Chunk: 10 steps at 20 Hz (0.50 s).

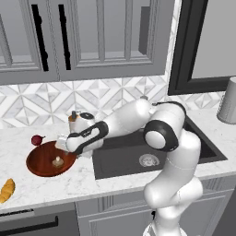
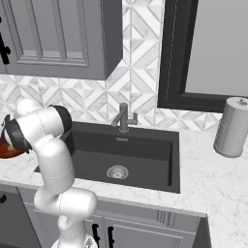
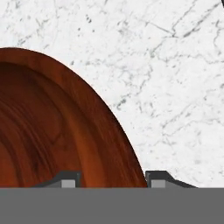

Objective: Pick the mushroom from the sink and place it in the bowl. Then pick the bowl and place it in the microwave. Then close the microwave door and press the start button.

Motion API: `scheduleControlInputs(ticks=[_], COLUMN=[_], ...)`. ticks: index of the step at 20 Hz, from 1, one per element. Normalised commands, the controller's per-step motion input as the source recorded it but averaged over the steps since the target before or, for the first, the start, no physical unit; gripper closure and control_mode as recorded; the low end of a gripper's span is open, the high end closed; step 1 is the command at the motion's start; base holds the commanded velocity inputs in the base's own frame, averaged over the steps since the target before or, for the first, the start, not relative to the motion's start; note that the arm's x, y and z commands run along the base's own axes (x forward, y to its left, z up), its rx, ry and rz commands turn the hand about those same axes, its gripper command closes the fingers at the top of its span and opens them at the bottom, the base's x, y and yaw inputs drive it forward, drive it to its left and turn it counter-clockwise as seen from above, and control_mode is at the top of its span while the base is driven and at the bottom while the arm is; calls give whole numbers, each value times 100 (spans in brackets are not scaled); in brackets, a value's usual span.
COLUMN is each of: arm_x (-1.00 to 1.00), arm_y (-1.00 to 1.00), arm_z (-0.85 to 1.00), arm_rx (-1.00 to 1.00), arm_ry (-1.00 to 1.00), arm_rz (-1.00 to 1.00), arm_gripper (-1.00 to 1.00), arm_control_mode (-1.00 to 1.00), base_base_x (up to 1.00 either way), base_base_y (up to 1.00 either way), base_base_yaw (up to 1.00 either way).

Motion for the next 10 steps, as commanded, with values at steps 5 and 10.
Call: scheduleControlInputs(ticks=[5,10], arm_x=[0,-12], arm_y=[0,-23], arm_z=[0,0], arm_rx=[0,6], arm_ry=[0,-3], arm_rz=[0,-3], arm_gripper=[100,100], arm_control_mode=[-100,-100], base_base_x=[0,0], base_base_y=[0,0], base_base_yaw=[0,0])
